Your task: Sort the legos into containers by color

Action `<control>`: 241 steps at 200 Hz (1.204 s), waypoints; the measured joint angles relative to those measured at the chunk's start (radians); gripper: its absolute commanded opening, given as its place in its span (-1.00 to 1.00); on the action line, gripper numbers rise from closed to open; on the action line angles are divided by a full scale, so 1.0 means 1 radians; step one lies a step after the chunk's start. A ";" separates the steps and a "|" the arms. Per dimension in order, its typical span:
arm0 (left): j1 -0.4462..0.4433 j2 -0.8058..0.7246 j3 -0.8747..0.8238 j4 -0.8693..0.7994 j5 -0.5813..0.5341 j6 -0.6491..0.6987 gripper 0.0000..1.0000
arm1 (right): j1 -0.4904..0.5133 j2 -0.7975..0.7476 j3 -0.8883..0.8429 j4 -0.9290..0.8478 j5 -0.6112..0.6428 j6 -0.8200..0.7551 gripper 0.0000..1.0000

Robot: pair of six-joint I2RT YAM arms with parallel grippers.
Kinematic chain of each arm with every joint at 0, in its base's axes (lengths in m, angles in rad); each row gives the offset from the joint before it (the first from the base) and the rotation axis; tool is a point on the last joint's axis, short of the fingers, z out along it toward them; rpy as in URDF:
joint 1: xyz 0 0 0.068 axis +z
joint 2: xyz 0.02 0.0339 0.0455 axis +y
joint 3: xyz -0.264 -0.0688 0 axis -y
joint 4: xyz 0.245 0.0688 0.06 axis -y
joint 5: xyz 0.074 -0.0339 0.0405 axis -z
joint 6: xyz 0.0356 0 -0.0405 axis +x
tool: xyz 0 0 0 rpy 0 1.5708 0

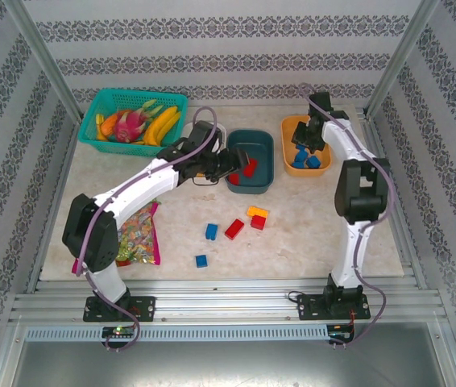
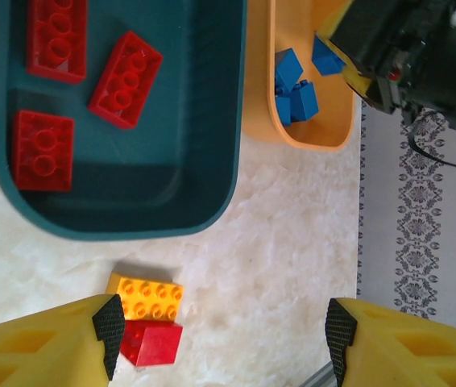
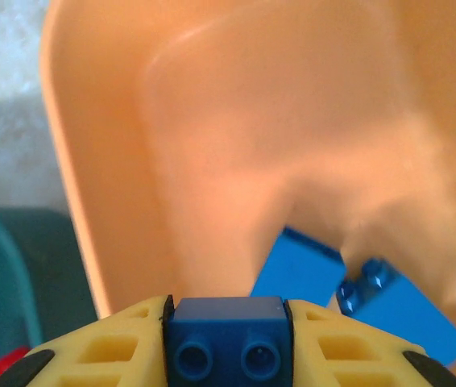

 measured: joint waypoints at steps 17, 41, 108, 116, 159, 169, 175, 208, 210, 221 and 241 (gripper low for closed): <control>0.000 0.031 0.034 0.000 0.000 0.012 0.39 | -0.005 0.072 0.089 -0.016 -0.009 -0.003 -0.38; 0.000 0.053 0.055 0.000 0.000 0.022 0.39 | -0.010 0.158 0.209 -0.047 -0.021 -0.008 -0.33; 0.000 0.085 0.107 -0.027 -0.001 0.048 0.39 | -0.017 0.268 0.324 -0.142 -0.056 -0.028 0.01; 0.000 0.085 0.111 -0.034 -0.002 0.057 0.39 | -0.021 0.269 0.324 -0.149 -0.059 -0.028 0.06; -0.002 0.083 0.112 -0.121 -0.032 0.127 0.39 | -0.019 0.218 0.309 -0.151 -0.068 -0.031 0.14; -0.004 0.079 0.110 -0.141 -0.040 0.147 0.39 | -0.013 0.161 0.271 -0.143 -0.068 -0.031 0.14; -0.007 0.074 0.108 -0.156 -0.048 0.164 0.39 | -0.008 0.118 0.239 -0.132 -0.067 -0.030 0.13; -0.046 0.041 0.085 -0.221 -0.069 0.249 0.36 | 0.066 -0.255 -0.045 -0.026 -0.064 -0.007 0.13; -0.048 0.040 0.084 -0.223 -0.070 0.253 0.36 | 0.073 -0.281 -0.068 -0.016 -0.064 -0.006 0.13; -0.067 0.031 0.065 -0.237 -0.073 0.277 0.35 | 0.112 -0.424 -0.184 0.030 -0.068 0.013 0.13; -0.094 0.023 0.030 -0.256 -0.076 0.307 0.34 | 0.183 -0.643 -0.394 0.087 -0.079 0.044 0.17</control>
